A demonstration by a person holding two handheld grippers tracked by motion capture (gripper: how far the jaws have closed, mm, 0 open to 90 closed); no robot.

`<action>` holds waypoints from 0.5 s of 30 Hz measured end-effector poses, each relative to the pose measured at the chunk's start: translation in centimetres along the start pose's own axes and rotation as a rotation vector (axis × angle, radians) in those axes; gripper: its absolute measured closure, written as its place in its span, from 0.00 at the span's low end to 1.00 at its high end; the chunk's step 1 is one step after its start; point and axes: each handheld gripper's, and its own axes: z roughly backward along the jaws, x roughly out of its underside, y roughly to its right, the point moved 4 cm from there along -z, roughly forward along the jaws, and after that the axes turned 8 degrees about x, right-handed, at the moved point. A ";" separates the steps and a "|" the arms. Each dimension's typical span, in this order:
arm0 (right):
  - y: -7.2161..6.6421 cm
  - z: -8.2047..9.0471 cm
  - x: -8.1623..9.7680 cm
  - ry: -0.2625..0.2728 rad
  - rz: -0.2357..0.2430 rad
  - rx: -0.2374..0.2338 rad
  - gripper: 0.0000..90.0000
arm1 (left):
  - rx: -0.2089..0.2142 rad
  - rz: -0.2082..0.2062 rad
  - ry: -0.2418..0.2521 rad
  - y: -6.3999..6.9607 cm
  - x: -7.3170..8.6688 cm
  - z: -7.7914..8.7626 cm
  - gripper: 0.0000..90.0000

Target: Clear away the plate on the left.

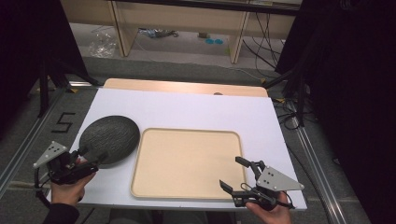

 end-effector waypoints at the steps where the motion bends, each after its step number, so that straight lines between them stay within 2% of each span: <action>1: 0.0 0.0 0.0 0.004 -0.005 0.005 0.17 | -0.003 0.006 0.006 -0.3 0.0 0.0 0.25; 4: 0.0 0.0 0.0 -0.005 0.006 -0.004 0.17 | -0.025 0.031 0.001 -1.1 -0.1 0.0 0.25; 7: 0.0 0.0 -0.1 -0.005 -0.003 -0.004 0.17 | -0.018 0.118 0.017 -2.2 0.1 0.0 0.25; 8: -0.1 -0.2 -0.1 0.023 -0.006 -0.006 0.17 | -0.023 0.142 0.013 -2.6 0.2 0.0 0.25; 9: -0.1 0.0 -0.1 -0.003 0.002 -0.005 0.17 | -0.027 0.155 0.014 -2.8 0.2 0.0 0.25; 11: -0.1 0.0 -0.1 0.008 -0.001 0.004 0.17 | -0.047 0.200 0.030 -3.6 0.1 0.1 0.25; 15: -0.1 0.0 -0.1 0.000 0.004 -0.007 0.17 | -0.080 0.251 0.051 -5.3 0.1 0.4 0.25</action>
